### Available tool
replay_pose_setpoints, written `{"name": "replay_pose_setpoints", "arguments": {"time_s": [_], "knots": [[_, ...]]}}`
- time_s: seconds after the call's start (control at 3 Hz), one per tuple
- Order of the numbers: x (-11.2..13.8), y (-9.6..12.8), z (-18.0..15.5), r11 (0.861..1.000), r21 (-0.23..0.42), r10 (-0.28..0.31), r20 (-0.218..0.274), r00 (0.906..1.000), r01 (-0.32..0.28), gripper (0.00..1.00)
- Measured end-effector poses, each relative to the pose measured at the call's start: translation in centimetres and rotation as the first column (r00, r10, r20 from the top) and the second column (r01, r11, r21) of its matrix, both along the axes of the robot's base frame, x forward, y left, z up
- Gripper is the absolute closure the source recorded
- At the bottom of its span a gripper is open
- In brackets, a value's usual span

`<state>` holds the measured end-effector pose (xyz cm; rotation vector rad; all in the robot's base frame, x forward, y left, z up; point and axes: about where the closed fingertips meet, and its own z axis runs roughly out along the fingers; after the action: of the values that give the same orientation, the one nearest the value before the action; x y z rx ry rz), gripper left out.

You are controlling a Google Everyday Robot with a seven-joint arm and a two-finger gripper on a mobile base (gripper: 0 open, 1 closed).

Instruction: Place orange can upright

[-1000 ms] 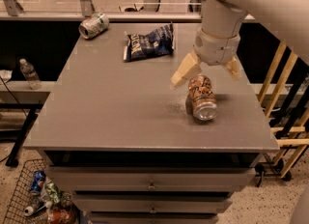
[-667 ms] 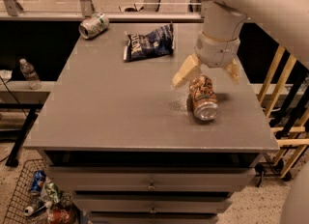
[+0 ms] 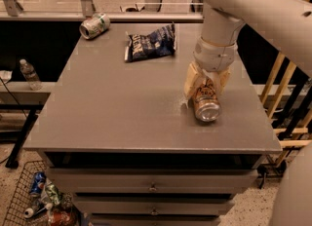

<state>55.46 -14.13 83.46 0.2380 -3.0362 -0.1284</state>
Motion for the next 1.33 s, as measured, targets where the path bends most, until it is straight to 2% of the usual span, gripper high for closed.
{"name": "replay_pose_setpoints", "arguments": {"time_s": [0.33,0.67,1.0,1.33], "knots": [[0.1,0.7,0.0,0.999,0.023,0.034,0.019,0.9992,-0.035,0.64],[-0.4,0.9,1.3,0.990,0.061,0.115,0.129,0.9850,-0.124,0.86],[0.0,1.1,4.5,0.962,0.066,0.231,0.324,0.9175,-0.265,1.00],[0.2,1.8,6.9,0.917,0.092,0.294,0.502,0.8136,-0.388,1.00]]}}
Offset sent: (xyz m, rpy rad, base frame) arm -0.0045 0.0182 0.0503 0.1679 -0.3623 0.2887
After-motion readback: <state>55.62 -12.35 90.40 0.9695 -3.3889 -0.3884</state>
